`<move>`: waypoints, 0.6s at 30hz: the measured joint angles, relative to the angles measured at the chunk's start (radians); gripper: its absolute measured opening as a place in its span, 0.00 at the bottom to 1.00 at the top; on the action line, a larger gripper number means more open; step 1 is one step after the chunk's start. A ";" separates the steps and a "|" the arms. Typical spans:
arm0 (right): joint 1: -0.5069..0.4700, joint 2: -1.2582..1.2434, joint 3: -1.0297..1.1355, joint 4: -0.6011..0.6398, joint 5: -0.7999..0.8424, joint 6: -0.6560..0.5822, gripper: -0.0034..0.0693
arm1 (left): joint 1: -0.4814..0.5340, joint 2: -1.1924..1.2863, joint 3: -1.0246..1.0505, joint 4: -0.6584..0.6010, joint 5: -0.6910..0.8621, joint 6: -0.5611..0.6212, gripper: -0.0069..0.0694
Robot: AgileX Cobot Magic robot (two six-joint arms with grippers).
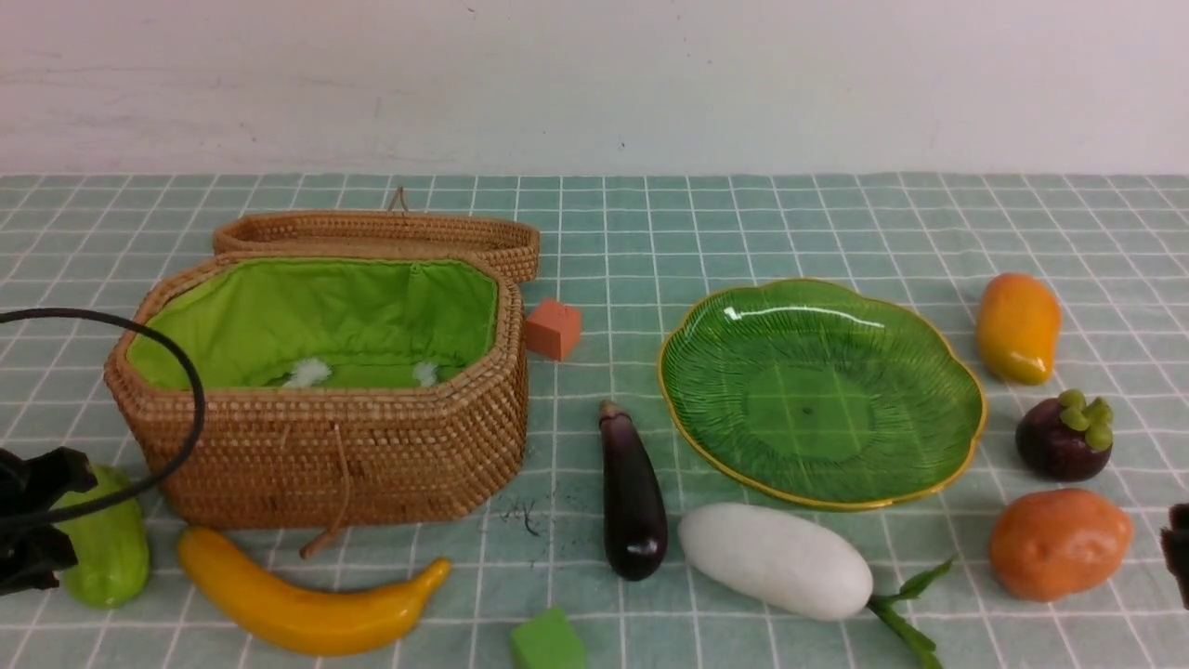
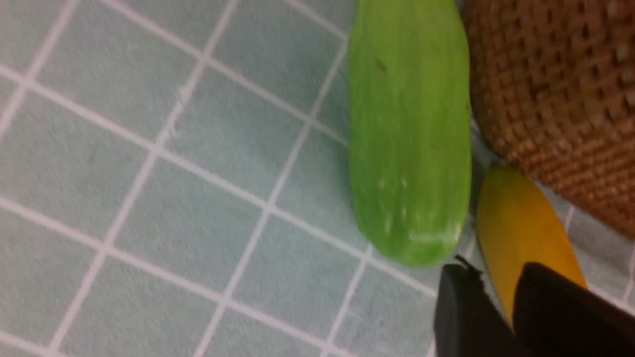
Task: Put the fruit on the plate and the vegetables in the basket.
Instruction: Take a chayote with your left arm and place it on the basket on the left.
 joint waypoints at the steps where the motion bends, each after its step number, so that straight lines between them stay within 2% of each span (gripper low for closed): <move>1: 0.000 0.000 0.000 -0.001 0.000 0.000 0.11 | 0.001 0.001 0.000 0.000 -0.015 0.000 0.38; 3: 0.000 0.000 0.000 -0.002 0.000 0.000 0.11 | 0.002 0.007 0.000 -0.003 -0.031 0.002 0.46; 4: 0.000 0.000 0.000 -0.004 0.000 -0.002 0.11 | 0.004 0.021 -0.001 -0.006 -0.045 0.003 0.57; 5: 0.000 0.000 0.000 -0.004 0.000 -0.002 0.11 | 0.004 0.024 -0.001 -0.006 -0.048 0.003 0.59; 7: 0.000 0.000 0.000 -0.005 -0.002 -0.019 0.11 | 0.005 0.072 -0.001 -0.006 -0.063 0.004 0.74; 10: 0.000 0.000 0.000 -0.006 -0.009 -0.024 0.12 | 0.005 0.132 -0.001 -0.007 -0.099 0.006 0.87; 13: 0.000 0.000 0.000 -0.006 -0.009 -0.026 0.12 | 0.005 0.173 -0.001 -0.010 -0.141 0.012 0.92; 18: 0.000 0.000 0.000 -0.006 -0.009 -0.026 0.13 | 0.005 0.201 -0.001 -0.057 -0.183 0.059 0.93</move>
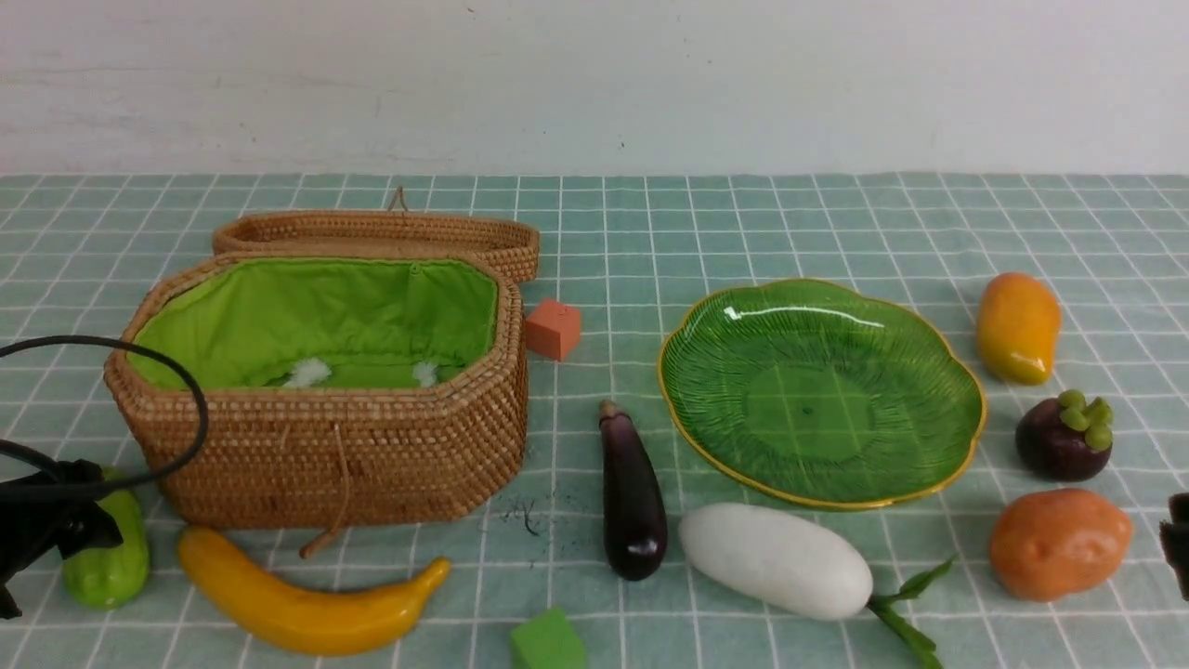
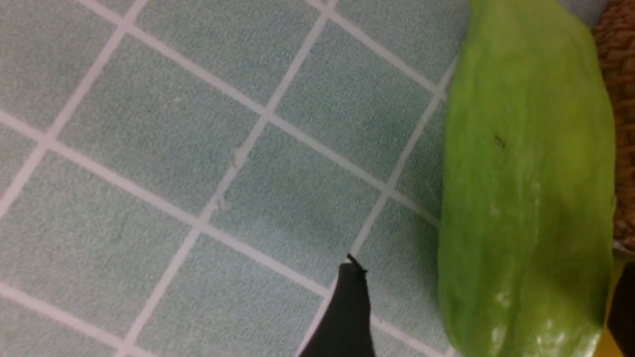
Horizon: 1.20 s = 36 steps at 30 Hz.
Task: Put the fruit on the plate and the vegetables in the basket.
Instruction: Take a chayote with your left arm and place it on the basket on the left.
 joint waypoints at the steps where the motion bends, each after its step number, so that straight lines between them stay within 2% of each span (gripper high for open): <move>1: 0.000 0.000 0.000 0.000 0.000 0.000 0.13 | 0.000 0.000 0.000 -0.016 -0.001 0.011 0.92; 6: 0.000 0.000 0.000 0.000 0.000 0.000 0.13 | 0.000 0.001 0.000 -0.123 -0.022 0.142 0.91; 10: 0.000 0.000 0.000 -0.001 0.000 0.000 0.14 | 0.000 0.029 -0.001 -0.250 -0.040 0.301 0.88; 13: 0.000 0.000 0.000 -0.001 0.000 0.000 0.14 | 0.000 0.059 -0.002 -0.296 -0.048 0.357 0.87; 22: 0.000 0.000 0.000 -0.001 0.000 0.000 0.14 | 0.000 0.103 -0.002 -0.328 -0.112 0.418 0.83; 25: 0.000 0.000 0.000 -0.001 0.002 0.000 0.14 | 0.000 0.103 -0.002 -0.328 -0.117 0.422 0.76; 27: 0.000 0.000 0.000 -0.001 0.009 0.000 0.14 | 0.000 0.103 -0.002 -0.322 -0.117 0.441 0.67; 36: 0.000 0.000 0.000 0.004 0.026 0.000 0.14 | 0.000 0.099 -0.002 -0.313 -0.114 0.489 0.66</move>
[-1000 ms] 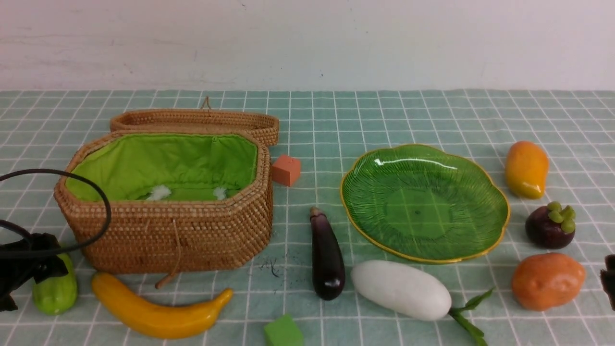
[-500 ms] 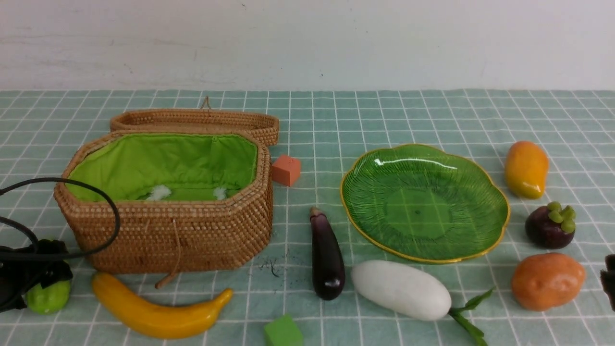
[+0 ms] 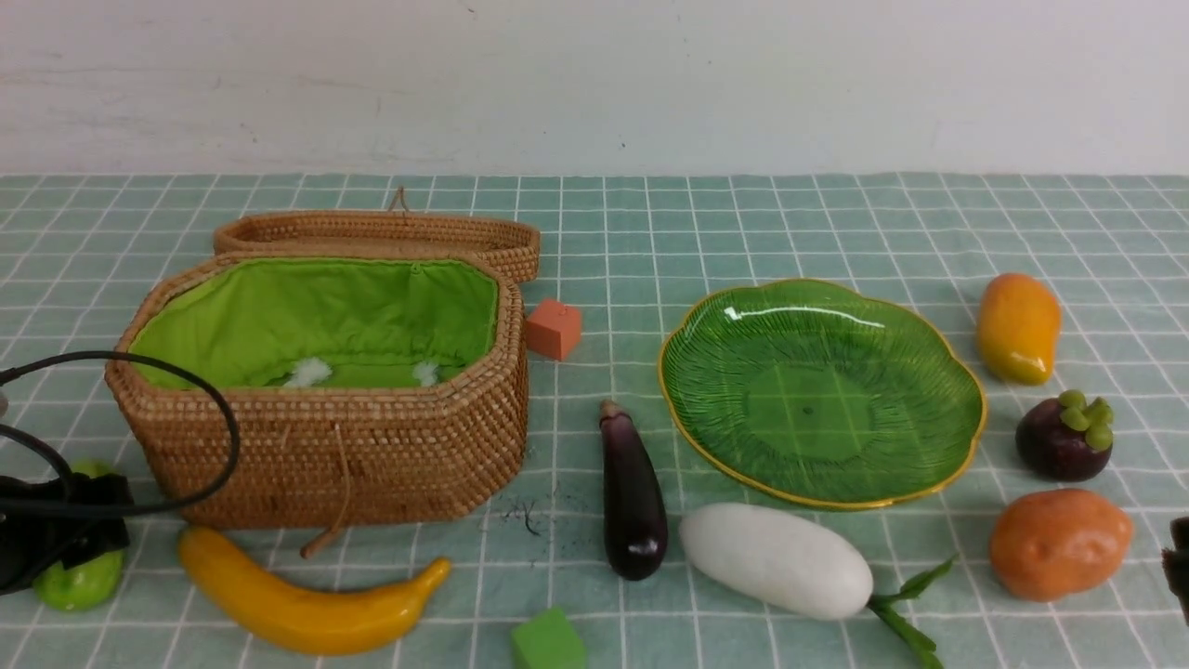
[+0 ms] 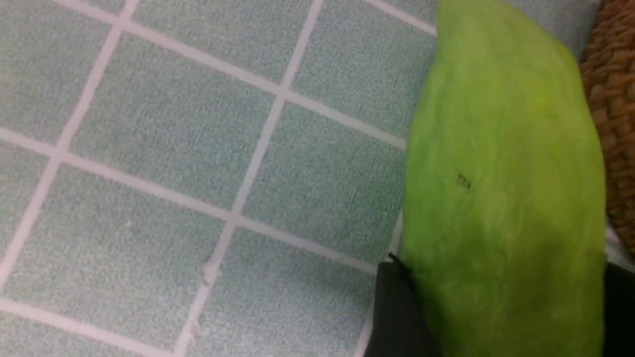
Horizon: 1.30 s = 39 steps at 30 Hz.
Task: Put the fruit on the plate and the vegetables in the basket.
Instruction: Take a chayote with your left arm and place it on the basket on the left.
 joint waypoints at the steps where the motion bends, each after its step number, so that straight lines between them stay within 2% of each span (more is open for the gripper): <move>1: 0.000 0.000 0.000 0.001 0.000 0.000 0.14 | 0.000 -0.008 0.000 0.001 0.006 0.000 0.66; 10: 0.000 0.000 0.000 0.004 -0.010 0.000 0.15 | 0.000 -0.313 -0.004 0.005 0.061 0.003 0.66; 13: 0.000 0.000 0.000 0.004 -0.033 0.000 0.15 | 0.000 -0.414 -0.047 0.012 0.151 0.042 0.66; 15: 0.000 0.000 0.000 0.003 -0.065 0.000 0.16 | -0.001 -0.455 -0.117 0.017 0.252 0.098 0.66; 16: 0.000 0.000 0.000 0.001 -0.098 0.000 0.16 | -0.013 -0.463 -0.206 0.023 0.372 0.151 0.66; 17: 0.000 0.000 0.000 -0.005 -0.122 0.000 0.16 | -0.029 -0.456 -0.255 0.027 0.429 0.185 0.66; 18: 0.000 0.000 0.000 -0.006 -0.131 0.000 0.16 | -0.032 -0.456 -0.255 0.028 0.439 0.193 0.66; 19: 0.000 0.000 0.000 -0.024 -0.169 0.000 0.16 | -0.076 -0.427 -0.348 0.048 0.515 0.274 0.66; 21: 0.000 0.000 0.000 -0.038 -0.193 0.000 0.17 | -0.113 -0.407 -0.392 0.076 0.548 0.335 0.66; 22: 0.000 0.000 0.000 -0.052 -0.214 0.000 0.17 | -0.160 -0.368 -0.449 0.124 0.570 0.392 0.66; 24: 0.000 0.000 0.000 -0.066 -0.226 0.000 0.17 | -0.246 -0.298 -0.545 0.239 0.587 0.425 0.66; 25: 0.000 0.000 0.000 -0.068 -0.227 0.000 0.17 | -0.261 -0.286 -0.559 0.261 0.587 0.425 0.66; 27: 0.000 0.000 0.000 -0.071 -0.231 0.000 0.17 | -0.342 -0.215 -0.617 0.390 0.585 0.413 0.66; 30: 0.000 0.000 0.000 -0.071 -0.232 0.002 0.18 | -0.433 -0.129 -0.676 0.538 0.570 0.346 0.66; 35: 0.000 0.000 0.000 -0.071 -0.228 0.048 0.19 | -0.497 0.014 -0.740 0.756 0.531 0.215 0.66; 39: 0.000 0.000 0.000 -0.071 -0.227 0.052 0.19 | -0.498 0.066 -0.745 0.833 0.530 0.196 0.66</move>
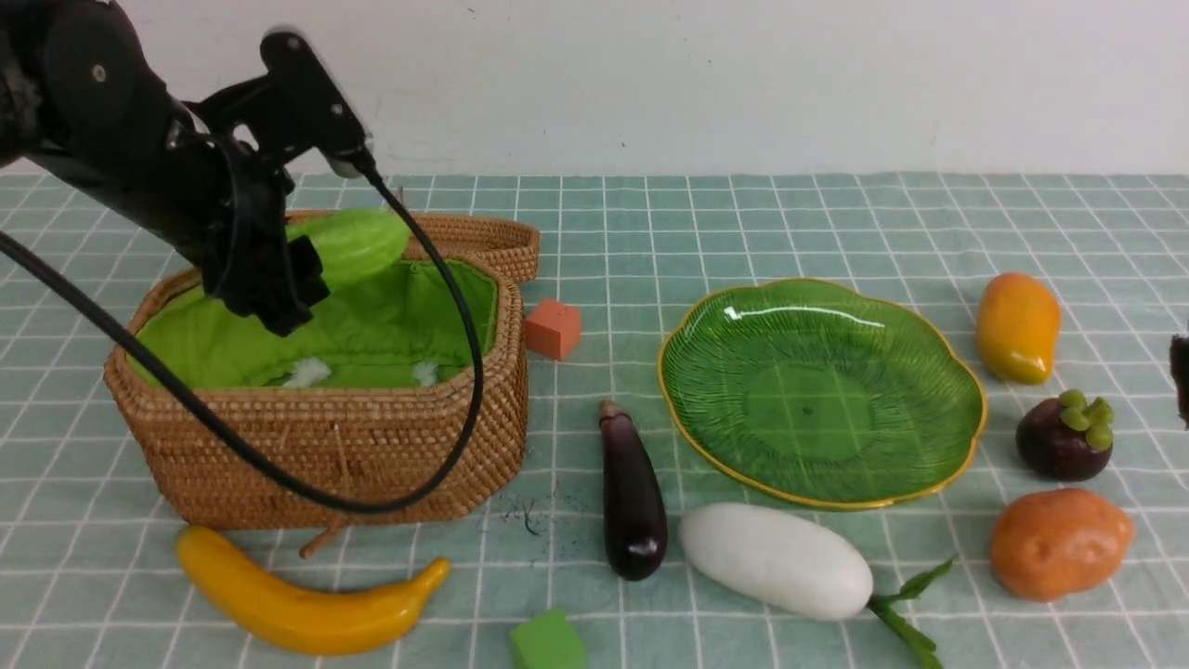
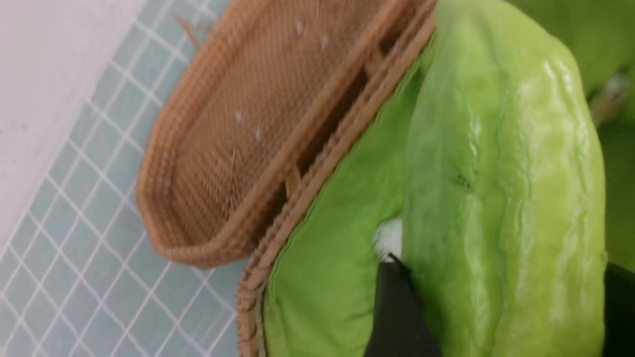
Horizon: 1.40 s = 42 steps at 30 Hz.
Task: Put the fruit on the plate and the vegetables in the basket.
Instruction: Take a chayote with your left arm and place it on the basket on the left, then use the left arm to grab a banana and put it into the right plate
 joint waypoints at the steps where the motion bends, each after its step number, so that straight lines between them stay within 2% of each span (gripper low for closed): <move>1: 0.000 0.000 0.000 0.000 -0.006 0.000 0.19 | 0.000 0.009 0.000 0.016 0.000 -0.002 0.66; 2: 0.000 0.000 0.000 0.000 -0.012 0.000 0.19 | 0.000 0.009 0.000 0.023 0.000 -0.003 0.69; 6: 0.000 0.000 0.000 0.000 -0.023 0.000 0.19 | 0.000 0.000 -0.002 0.028 0.001 -0.007 0.91; 8: 0.000 0.000 0.000 0.000 -0.030 0.000 0.19 | 0.000 -0.013 -0.002 0.027 0.021 -0.007 0.95; 11: 0.000 0.000 0.000 0.000 -0.060 0.000 0.19 | 0.000 -0.040 -0.002 0.007 0.070 -0.010 0.95; 13: 0.000 0.000 0.000 0.000 -0.102 0.000 0.19 | 0.000 -0.075 -0.002 -0.053 0.117 -0.054 0.90; 15: 0.000 0.000 0.000 0.000 -0.120 0.000 0.19 | 0.000 -0.111 -0.002 -0.112 0.134 -0.114 0.80; 18: 0.000 0.000 0.000 0.000 -0.118 0.000 0.19 | -0.022 -0.186 0.018 -0.164 0.168 -0.156 0.52; 20: 0.000 0.000 0.000 0.000 -0.101 0.000 0.19 | -0.053 -0.251 0.074 -0.168 0.224 -0.124 0.26; 21: 0.000 0.000 0.000 0.000 -0.090 0.000 0.19 | -0.072 -0.277 0.110 -0.169 0.256 -0.090 0.17; 22: 0.000 0.000 0.000 0.000 -0.088 0.000 0.19 | -0.080 -0.282 0.118 -0.170 0.267 -0.076 0.15; 23: 0.000 0.000 0.000 0.000 -0.072 0.000 0.19 | -0.110 -0.307 0.182 -0.172 0.301 -0.027 0.08; 27: 0.000 0.000 0.000 0.000 -0.051 0.000 0.19 | -0.178 -0.316 0.354 -0.175 0.314 0.033 0.08; 29: 0.000 0.000 0.000 -0.001 -0.038 0.000 0.19 | -0.206 -0.296 0.445 -0.163 0.277 0.070 0.13; 33: 0.000 0.000 0.000 0.000 -0.004 0.000 0.19 | -0.209 -0.227 0.503 -0.150 0.162 0.087 0.40; 35: 0.000 0.000 0.000 0.001 0.005 0.000 0.19 | -0.209 -0.209 0.503 -0.149 0.137 0.088 0.47; 36: 0.000 0.000 0.000 0.003 0.023 0.000 0.19 | -0.209 -0.182 0.503 -0.149 0.108 0.091 0.57; 38: 0.000 0.000 0.000 0.006 0.043 0.000 0.19 | -0.209 -0.139 0.503 -0.149 0.069 0.092 0.69; 40: 0.000 0.000 0.000 0.008 0.059 0.000 0.19 | -0.209 -0.093 0.503 -0.145 0.032 0.095 0.74; 42: 0.000 0.000 0.000 0.013 0.070 0.000 0.19 | -0.209 -0.053 0.503 -0.118 -0.002 0.095 0.75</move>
